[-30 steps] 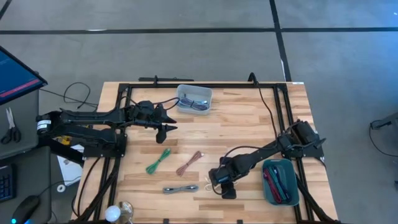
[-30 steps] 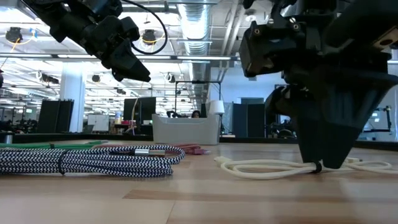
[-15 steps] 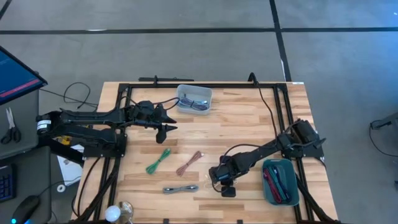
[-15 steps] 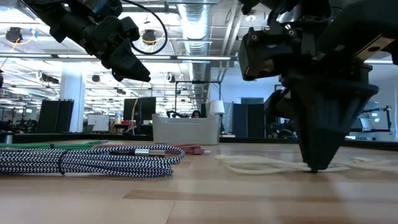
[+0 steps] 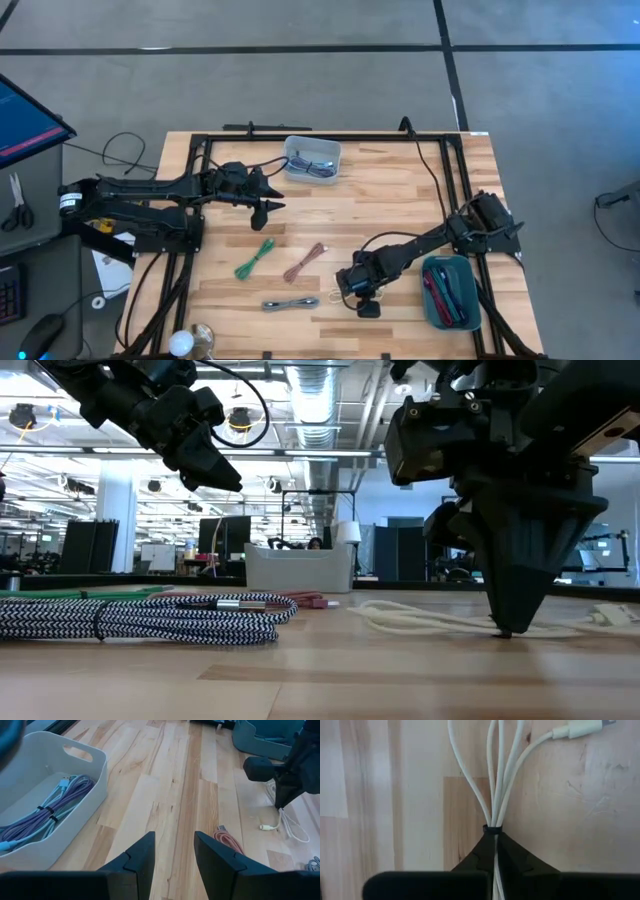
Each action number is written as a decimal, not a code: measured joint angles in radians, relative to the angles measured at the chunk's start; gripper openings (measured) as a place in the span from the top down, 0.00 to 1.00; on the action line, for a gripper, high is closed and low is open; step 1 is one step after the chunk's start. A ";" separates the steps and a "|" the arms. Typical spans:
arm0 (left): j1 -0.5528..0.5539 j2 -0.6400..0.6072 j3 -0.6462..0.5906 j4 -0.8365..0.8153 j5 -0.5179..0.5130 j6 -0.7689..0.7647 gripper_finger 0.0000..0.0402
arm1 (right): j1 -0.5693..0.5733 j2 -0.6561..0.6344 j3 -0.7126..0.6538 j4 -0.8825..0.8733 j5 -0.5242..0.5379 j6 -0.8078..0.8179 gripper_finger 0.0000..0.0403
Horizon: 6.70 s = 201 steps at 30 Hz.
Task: Pick & Place USB Port
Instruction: Put the white charger cable into the gray bin, then put the pink charger cable into the gray bin
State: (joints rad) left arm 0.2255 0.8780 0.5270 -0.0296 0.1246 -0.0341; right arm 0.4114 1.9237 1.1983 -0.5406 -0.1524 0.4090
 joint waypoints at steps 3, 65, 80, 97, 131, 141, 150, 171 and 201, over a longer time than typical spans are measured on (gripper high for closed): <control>0.000 0.000 0.000 0.000 0.000 0.000 0.66 | -0.009 -0.010 -0.002 -0.011 0.000 -0.015 1.00; 0.001 0.014 -0.003 -0.007 -0.061 0.034 0.66 | -0.719 -0.072 0.153 0.401 0.310 -0.587 1.00; 0.003 0.014 -0.003 -0.008 -0.072 0.031 0.66 | -0.771 0.166 0.369 0.319 0.318 -0.561 1.00; 0.003 0.014 -0.003 -0.008 -0.072 0.030 0.66 | -0.794 0.175 0.371 0.262 0.310 -0.548 1.00; 0.003 0.014 -0.003 -0.007 -0.072 0.030 0.66 | -0.684 0.157 0.782 -0.258 0.310 -0.649 0.81; 0.003 0.014 -0.003 -0.008 -0.072 0.030 0.66 | -0.636 0.157 0.865 -0.574 0.310 -0.671 0.81; 0.003 0.014 -0.003 -0.008 -0.072 0.030 0.66 | -0.634 0.157 0.843 -0.838 0.307 -0.591 0.81; 0.003 0.014 -0.003 -0.012 -0.072 0.030 0.66 | -0.568 -0.169 0.651 -0.623 0.306 -0.584 0.81; -0.070 0.014 -0.004 0.079 -0.002 -0.155 0.66 | -0.458 -1.117 -0.672 0.417 0.361 -0.411 0.81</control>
State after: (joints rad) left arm 0.1560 0.8917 0.5232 0.0494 0.1221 -0.1890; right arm -0.0470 0.8070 0.5267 -0.1231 0.2087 -0.0024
